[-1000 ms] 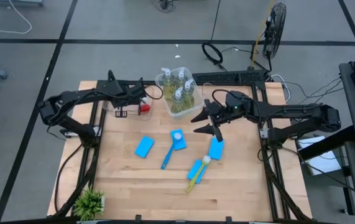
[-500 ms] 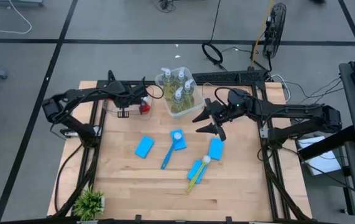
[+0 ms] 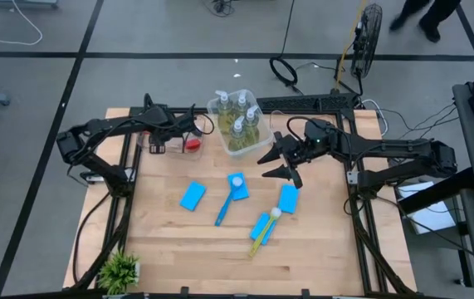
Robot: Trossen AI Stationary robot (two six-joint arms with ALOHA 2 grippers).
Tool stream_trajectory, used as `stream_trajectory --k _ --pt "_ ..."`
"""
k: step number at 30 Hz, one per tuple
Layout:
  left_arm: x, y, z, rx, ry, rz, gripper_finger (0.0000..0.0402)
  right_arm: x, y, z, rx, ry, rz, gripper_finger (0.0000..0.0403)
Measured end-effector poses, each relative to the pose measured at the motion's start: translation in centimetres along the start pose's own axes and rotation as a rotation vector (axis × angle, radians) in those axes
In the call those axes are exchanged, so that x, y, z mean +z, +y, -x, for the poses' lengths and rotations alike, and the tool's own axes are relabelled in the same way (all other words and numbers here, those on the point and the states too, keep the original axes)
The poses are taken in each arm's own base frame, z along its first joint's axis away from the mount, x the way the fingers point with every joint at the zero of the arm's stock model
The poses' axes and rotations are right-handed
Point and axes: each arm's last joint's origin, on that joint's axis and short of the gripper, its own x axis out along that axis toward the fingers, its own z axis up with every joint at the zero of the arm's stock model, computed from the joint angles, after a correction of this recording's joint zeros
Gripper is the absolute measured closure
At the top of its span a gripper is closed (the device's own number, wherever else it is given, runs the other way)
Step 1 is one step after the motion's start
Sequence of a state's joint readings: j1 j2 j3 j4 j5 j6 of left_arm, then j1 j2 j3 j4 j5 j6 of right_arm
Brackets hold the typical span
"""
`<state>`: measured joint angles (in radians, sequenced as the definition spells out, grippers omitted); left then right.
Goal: Pick & Place Kitchen Sink Supplies
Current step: Put the black cleaning brush into the left transparent bin, then put the blue cleaning brush into the left transparent bin
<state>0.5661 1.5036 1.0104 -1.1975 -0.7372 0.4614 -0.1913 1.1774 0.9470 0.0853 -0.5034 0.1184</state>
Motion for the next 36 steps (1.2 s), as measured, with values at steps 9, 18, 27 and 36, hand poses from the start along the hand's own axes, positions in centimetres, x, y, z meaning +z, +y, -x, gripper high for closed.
stream_trajectory --k 9,18,27,36 --pt "-1.2 0.8 5.2 -0.081 -0.008 0.246 0.0102 0.0 0.0 0.0 0.000 0.001 -0.009 0.0193" --pt "-1.1 -1.7 10.9 -0.405 -0.159 0.420 0.0080 -0.2 0.3 1.5 0.074 0.055 0.006 0.0193" --pt "-0.5 -6.8 14.7 -0.575 -0.225 0.552 0.0094 -0.8 1.8 4.8 0.055 0.033 0.051 0.0193" --pt "0.6 -10.5 18.0 -0.778 -0.367 0.760 0.0085 -5.4 3.1 8.1 0.063 -0.088 -0.011 0.0193"
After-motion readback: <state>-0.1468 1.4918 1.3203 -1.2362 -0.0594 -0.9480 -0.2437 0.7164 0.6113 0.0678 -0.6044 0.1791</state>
